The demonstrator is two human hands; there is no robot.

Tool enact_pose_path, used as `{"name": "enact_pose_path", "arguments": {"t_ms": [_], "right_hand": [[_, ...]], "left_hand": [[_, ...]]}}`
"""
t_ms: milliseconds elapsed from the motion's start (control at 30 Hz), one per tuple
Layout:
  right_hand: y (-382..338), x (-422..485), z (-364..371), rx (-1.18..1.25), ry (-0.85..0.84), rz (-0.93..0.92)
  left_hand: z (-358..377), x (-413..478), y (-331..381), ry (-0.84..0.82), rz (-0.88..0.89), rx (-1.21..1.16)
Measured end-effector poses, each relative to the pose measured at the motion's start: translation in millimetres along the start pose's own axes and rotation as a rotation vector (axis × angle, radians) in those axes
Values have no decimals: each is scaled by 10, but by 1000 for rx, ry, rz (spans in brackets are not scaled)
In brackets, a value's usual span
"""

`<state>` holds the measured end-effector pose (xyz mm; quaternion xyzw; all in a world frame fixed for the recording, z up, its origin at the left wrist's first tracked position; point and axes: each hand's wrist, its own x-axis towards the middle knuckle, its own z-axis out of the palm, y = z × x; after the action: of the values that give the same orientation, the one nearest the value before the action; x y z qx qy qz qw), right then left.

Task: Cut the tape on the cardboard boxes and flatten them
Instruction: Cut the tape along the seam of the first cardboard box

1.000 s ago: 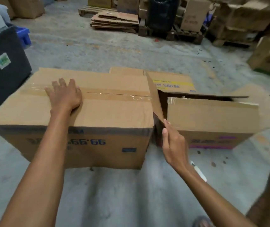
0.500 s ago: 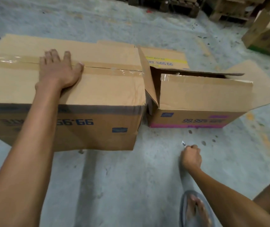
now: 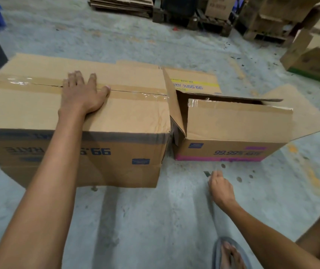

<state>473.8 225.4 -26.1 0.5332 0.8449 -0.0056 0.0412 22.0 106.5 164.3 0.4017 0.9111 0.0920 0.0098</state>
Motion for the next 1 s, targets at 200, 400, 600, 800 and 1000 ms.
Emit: {"name": "enact_pose_path", "arguments": {"t_ms": [200,400,600,800,1000], "right_hand": [[-829,-91,-1194,701,550,-191],[-2164,419,-2833,668,724,-593],[-4075,982,-3270,462,559,-820],[-5183,1200,-3046,486,351,-830],[-5459,1444,-2865,491,236,-946]], "left_hand": [[-22,-25,15,-27,-22,-99],[-221,-146,-298,-6,-219,-188],[-519,-342,-933,139,-639,-297],[-503,-293,-1079,271,-819,-272],[-380,-277,-1148,409,-824,-228]]}}
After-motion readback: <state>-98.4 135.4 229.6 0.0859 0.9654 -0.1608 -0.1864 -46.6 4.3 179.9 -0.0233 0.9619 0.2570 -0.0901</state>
